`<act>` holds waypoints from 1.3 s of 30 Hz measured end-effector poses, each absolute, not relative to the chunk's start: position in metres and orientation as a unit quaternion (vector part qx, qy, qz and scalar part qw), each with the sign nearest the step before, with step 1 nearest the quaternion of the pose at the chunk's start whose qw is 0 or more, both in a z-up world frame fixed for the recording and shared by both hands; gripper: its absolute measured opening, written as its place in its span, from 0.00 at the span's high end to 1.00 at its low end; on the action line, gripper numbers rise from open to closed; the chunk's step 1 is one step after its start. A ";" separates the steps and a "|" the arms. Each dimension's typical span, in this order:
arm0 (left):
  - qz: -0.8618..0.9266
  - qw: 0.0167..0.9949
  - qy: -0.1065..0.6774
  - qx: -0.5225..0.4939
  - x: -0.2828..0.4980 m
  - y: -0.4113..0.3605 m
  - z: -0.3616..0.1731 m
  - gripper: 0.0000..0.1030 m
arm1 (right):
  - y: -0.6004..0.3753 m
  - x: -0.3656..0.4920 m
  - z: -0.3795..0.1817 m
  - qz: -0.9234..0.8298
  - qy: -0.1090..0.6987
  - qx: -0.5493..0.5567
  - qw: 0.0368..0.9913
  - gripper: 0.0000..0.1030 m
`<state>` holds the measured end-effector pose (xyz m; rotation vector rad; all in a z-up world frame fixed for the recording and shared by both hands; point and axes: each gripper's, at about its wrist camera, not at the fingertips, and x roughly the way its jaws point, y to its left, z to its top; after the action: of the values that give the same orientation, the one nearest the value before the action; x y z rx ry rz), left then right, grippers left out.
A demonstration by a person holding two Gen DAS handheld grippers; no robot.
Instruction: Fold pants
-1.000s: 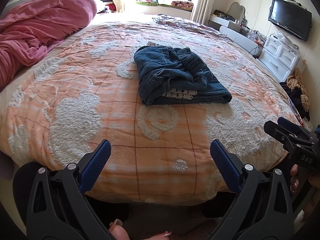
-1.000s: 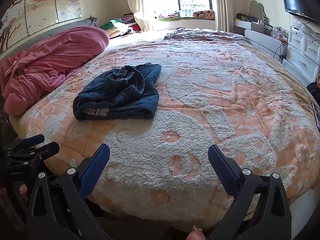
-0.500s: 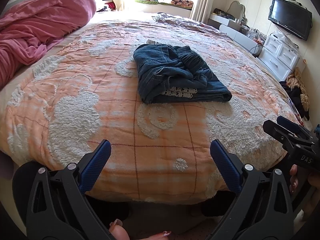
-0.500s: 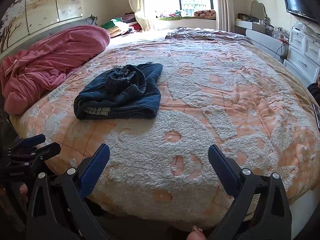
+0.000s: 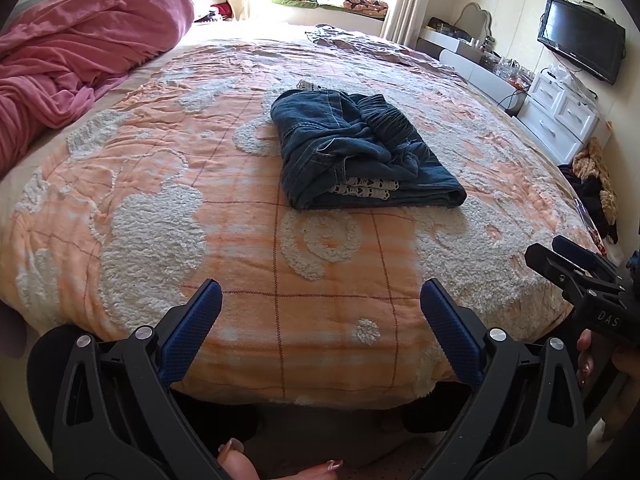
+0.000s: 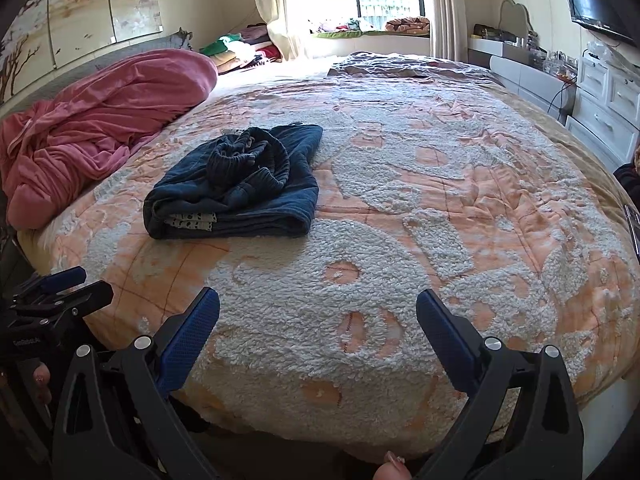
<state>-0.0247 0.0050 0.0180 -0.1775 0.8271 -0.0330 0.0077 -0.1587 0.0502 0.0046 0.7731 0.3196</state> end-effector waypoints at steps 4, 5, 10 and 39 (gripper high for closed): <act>-0.017 0.911 0.404 -0.087 -0.024 0.005 0.017 0.09 | -0.159 0.008 0.050 0.154 0.377 0.001 0.913 0.05; -0.019 0.910 0.404 -0.087 -0.024 0.005 0.017 0.09 | -0.158 0.009 0.049 0.154 0.377 0.001 0.913 0.05; -0.016 0.909 0.409 -0.084 -0.023 0.006 0.015 0.09 | -0.159 0.010 0.046 0.152 0.382 0.000 0.912 0.05; 0.034 0.914 0.384 -0.127 0.005 0.066 0.031 0.09 | -0.214 0.062 0.032 0.093 0.399 0.025 0.912 0.05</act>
<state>0.0051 0.0660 0.0311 -0.2621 0.7911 0.0701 0.0624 -0.2142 0.0318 0.0508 0.8218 0.1919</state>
